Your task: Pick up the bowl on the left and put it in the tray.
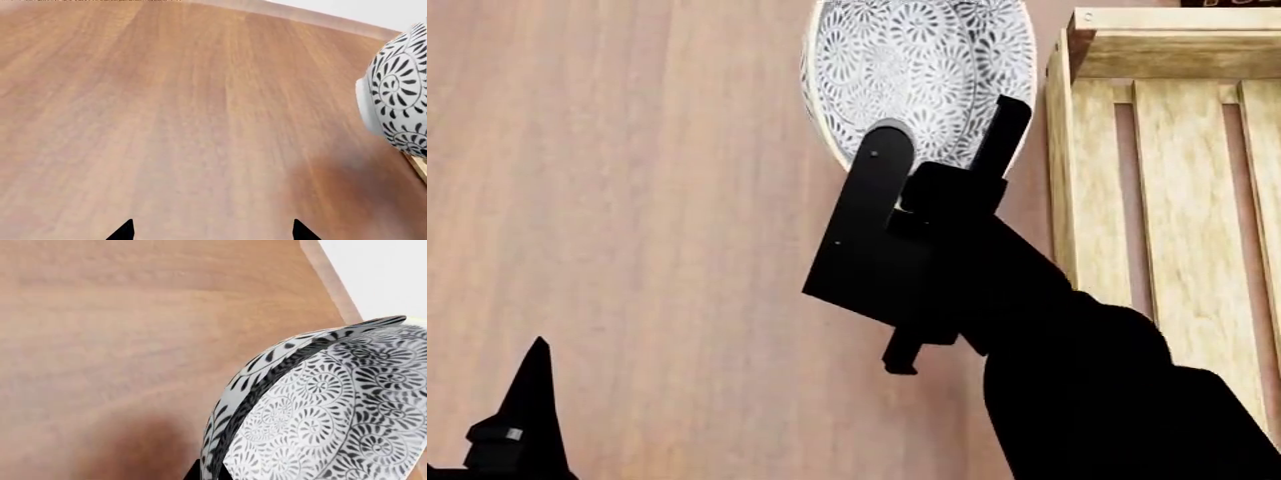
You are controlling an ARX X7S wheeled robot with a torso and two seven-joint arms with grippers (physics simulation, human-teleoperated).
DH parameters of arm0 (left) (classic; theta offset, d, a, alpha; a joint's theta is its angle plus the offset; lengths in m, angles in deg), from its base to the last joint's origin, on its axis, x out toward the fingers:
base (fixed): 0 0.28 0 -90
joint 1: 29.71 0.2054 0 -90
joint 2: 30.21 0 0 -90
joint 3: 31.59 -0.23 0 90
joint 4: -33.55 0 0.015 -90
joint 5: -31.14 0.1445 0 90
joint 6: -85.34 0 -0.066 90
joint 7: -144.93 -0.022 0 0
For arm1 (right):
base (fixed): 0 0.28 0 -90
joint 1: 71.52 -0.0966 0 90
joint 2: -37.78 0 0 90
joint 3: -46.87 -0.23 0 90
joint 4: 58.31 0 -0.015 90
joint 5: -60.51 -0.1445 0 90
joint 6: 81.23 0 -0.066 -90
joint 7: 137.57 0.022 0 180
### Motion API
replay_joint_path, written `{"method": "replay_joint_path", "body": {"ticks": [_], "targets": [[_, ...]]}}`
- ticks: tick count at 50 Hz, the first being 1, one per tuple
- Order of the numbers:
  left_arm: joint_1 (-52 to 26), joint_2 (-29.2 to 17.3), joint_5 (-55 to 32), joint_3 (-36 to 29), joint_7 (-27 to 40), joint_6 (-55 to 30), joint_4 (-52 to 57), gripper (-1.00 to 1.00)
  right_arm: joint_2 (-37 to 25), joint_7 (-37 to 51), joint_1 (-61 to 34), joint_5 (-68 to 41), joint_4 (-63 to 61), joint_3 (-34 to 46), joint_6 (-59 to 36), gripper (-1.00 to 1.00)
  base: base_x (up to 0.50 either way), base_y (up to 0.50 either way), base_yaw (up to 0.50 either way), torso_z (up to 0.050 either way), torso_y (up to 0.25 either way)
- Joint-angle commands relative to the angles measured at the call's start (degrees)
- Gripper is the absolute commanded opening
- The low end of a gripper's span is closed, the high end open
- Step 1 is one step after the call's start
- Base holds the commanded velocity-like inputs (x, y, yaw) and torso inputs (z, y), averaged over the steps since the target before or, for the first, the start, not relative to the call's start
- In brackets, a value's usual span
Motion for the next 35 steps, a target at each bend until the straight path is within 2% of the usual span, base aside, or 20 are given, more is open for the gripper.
{"method": "replay_joint_path", "body": {"ticks": [1, 16, 18, 21, 25, 31, 35], "targets": [[0.6, -0.3, -0.3, 0.0, 0.1, 0.4, 0.6, 1.0, -4.3, -4.6, -6.0, -0.6, -14.4, -4.1, -10.2, -1.0, 0.0, 0.0, 0.0, 0.0, 0.0], [0.8, -0.8, -0.4, -0.5, 0.5, 0.1, 1.2, 1.0, -10.4, -8.8, -14.3, -1.1, -25.4, -10.3, -20.3, -1.0, 0.0, 0.0, 0.0, 0.0, 0.0], [1.0, -0.8, -0.5, -0.5, 0.5, 0.2, 1.3, 1.0, -13.5, -10.0, -15.8, -1.7, -27.9, -13.0, -23.1, -1.0, 0.0, 0.0, 0.0, 0.0, 0.0], [1.1, -0.8, -0.7, -0.3, 0.5, 0.3, 1.1, 1.0, -16.5, -10.9, -15.0, -3.8, -31.6, -16.9, -25.6, -1.0, 0.0, 0.0, 0.0, 0.0, 0.0], [1.0, -0.9, -0.8, -0.3, 0.8, 0.1, 1.1, 1.0, -20.0, -11.0, -13.5, -3.9, -33.8, -17.9, -26.6, -1.0, 0.0, 0.0, 0.0, 0.0, 0.0], [1.0, -1.2, -0.5, -0.3, 0.6, 0.6, 0.7, 1.0, -31.6, -8.8, -5.8, -2.2, -35.3, -17.0, -21.8, -1.0, 0.0, 0.0, 0.0, 0.0, 0.0], [1.6, -1.2, -0.1, -0.4, -0.4, 2.0, -0.1, 1.0, -36.5, -6.3, -1.0, -3.0, -35.4, -17.3, -19.8, -1.0, 0.0, 0.0, 0.0, 0.0, 0.0]]}}
